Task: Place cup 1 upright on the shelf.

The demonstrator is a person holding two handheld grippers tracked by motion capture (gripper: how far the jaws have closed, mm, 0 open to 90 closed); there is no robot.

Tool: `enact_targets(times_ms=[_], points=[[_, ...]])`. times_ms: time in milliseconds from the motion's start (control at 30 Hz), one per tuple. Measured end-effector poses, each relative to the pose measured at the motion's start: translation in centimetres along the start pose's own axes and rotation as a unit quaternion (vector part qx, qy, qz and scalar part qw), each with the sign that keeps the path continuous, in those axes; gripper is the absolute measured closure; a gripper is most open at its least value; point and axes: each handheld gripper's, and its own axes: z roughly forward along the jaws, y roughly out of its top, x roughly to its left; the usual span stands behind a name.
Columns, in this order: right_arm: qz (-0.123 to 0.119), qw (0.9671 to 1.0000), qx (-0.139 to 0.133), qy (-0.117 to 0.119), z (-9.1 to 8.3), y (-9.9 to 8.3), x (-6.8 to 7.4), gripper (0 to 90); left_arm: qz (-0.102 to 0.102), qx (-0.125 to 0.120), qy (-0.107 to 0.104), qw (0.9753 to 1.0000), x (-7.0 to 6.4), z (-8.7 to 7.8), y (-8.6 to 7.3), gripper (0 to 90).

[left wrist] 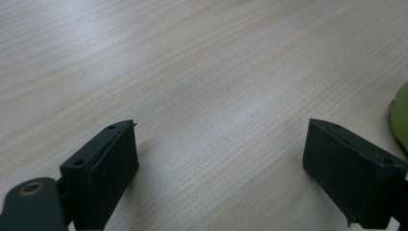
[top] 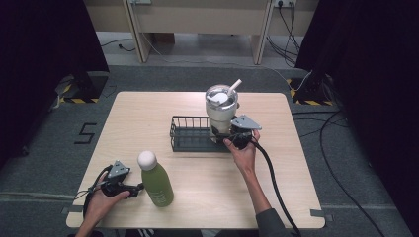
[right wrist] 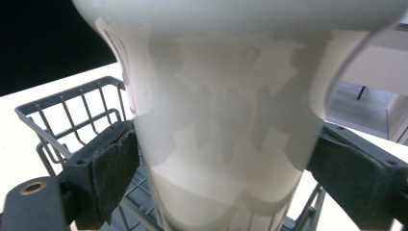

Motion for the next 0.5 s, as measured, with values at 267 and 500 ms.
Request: enact_targets(times_ms=[267, 500], points=[[-0.003, 1.0, 0.003, 0.002, -1.1, 0.0, 0.2, 14.8, 0.0, 0.0, 0.0, 1.0, 0.0, 0.0, 0.0, 11.3], [-0.008, 0.9999, -0.007, -0.004, -2.6, 0.1, 0.1, 14.8, 0.0, 0.0, 0.0, 1.0, 0.0, 0.0, 0.0, 11.3]])
